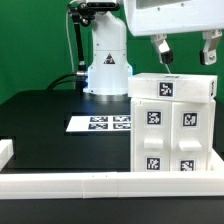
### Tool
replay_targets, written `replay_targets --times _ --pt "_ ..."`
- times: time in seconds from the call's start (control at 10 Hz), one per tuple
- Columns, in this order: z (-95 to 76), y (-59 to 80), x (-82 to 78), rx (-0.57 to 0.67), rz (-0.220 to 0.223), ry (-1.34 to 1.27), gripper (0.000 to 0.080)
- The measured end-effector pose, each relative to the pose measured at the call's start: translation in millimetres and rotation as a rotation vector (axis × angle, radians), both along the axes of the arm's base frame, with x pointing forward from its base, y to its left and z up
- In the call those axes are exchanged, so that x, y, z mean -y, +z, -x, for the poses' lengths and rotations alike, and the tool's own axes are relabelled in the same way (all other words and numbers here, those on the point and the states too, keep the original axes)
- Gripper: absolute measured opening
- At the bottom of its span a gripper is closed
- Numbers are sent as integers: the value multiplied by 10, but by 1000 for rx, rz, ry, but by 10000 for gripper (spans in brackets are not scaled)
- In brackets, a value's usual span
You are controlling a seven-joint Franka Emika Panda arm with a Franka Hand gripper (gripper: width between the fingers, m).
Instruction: Assemble cabinet
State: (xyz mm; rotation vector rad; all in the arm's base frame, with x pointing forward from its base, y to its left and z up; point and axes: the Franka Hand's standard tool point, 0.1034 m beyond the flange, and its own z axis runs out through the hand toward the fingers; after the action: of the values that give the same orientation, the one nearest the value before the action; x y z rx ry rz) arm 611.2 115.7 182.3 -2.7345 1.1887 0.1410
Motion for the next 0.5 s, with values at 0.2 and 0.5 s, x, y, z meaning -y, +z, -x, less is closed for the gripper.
replay_targets --times 0.2,0.5 --pt "-1 -2 9 17 -2 93 649" --pt "-5 -8 31 104 23 616 649"
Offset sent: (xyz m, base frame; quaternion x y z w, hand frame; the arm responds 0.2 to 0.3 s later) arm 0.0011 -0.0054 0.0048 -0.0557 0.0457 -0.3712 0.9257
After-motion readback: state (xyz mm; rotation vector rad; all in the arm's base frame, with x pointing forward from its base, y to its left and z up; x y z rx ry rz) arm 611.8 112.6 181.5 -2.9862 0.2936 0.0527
